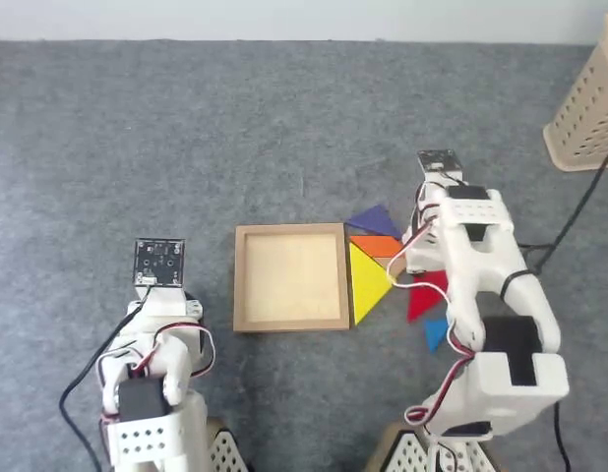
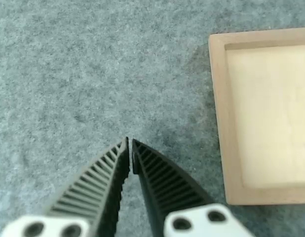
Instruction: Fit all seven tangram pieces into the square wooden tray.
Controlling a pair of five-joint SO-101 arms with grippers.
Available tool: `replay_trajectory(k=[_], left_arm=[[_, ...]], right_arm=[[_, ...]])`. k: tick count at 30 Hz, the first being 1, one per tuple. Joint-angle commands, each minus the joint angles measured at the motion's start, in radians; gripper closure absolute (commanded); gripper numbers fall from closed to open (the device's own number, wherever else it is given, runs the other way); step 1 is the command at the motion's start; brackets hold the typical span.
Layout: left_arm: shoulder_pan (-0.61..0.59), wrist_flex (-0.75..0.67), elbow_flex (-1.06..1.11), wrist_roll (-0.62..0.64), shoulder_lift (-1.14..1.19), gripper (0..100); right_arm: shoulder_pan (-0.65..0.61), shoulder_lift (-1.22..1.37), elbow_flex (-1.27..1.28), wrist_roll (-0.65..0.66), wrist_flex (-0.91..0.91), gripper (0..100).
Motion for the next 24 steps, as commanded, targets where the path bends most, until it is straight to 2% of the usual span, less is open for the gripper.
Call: replay_trajectory(k=[1, 3, 5, 12, 14, 24], left_arm=[[-0.003, 0.002, -0.005, -0.005, -0.009, 99], [-0.003, 0.002, -0.005, -0.005, -0.009, 99], [-0.003, 0.002, -0.005, -0.005, -0.009, 99], [-0.003, 0.002, -0.005, -0.005, -0.009, 99], [-0.003, 0.002, -0.005, -0.005, -0.009, 99], [-0.003, 0.002, -0.005, -0.005, -0.009, 99]], right_arm=[[0.016, -0.001, -0.074, 0.118, 0.001, 76.3], [0.019, -0.001, -0.107, 0.121, 0.038, 77.7], [0.005, -0.005, -0.133, 0.041, 0.107, 77.9], [-0.096, -0.001, -0.183, -0.482, 0.189, 77.9], [-0.088, -0.001, -0.183, -0.574, 0.191, 77.9], [-0.065, 0.15, -0.19, -0.661, 0.139, 78.0]])
